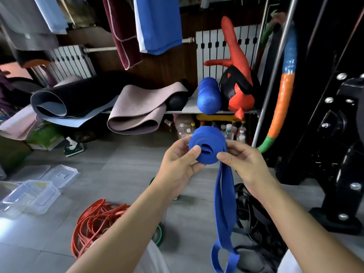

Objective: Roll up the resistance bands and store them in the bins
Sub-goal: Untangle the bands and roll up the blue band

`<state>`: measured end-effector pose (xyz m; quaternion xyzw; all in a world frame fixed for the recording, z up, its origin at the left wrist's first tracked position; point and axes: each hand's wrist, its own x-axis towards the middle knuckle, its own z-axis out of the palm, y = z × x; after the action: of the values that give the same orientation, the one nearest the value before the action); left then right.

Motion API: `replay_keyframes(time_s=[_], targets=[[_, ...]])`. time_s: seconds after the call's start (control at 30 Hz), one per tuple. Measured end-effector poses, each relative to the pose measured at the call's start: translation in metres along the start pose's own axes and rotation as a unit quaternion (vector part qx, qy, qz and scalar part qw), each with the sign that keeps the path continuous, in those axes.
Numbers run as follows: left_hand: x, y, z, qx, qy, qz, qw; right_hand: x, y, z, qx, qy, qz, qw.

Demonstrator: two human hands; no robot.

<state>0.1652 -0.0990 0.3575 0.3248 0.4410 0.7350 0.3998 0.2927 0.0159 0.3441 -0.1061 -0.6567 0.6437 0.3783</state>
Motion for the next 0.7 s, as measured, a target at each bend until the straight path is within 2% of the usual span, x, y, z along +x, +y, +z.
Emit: replay_keyframes(time_s=[0.1,0.13,0.2,0.27,0.3,0.37,0.4,0.47,0.7], targets=[[0.002,-0.009,-0.008,-0.014,0.005,-0.024,1.000,0.004,0.006,0.002,-0.024,-0.008,0.009,1.000],[0.001,-0.010,-0.010,0.032,0.011,-0.020,0.999,0.005,0.008,0.002,-0.040,-0.011,0.011,0.999],[0.001,-0.007,-0.017,0.206,0.022,0.040,0.977,0.006,0.013,0.000,-0.077,-0.025,0.017,0.997],[0.000,-0.002,-0.024,0.381,0.000,0.119,0.917,0.007,0.018,-0.002,-0.123,-0.059,0.031,0.990],[-0.001,0.001,-0.027,0.462,-0.036,0.145,0.874,0.006,0.022,-0.002,-0.139,-0.077,0.040,0.986],[-0.002,0.001,-0.032,0.573,-0.095,0.160,0.798,0.004,0.027,0.000,-0.157,-0.101,0.051,0.981],[-0.003,0.000,-0.035,0.588,-0.100,0.150,0.788,0.003,0.028,0.001,-0.163,-0.107,0.051,0.979],[-0.004,-0.001,-0.037,0.558,-0.078,0.129,0.816,0.002,0.029,0.005,-0.163,-0.112,0.047,0.979],[-0.005,0.001,-0.035,0.380,0.031,0.135,0.915,0.000,0.027,0.011,-0.097,-0.061,0.042,0.993]])
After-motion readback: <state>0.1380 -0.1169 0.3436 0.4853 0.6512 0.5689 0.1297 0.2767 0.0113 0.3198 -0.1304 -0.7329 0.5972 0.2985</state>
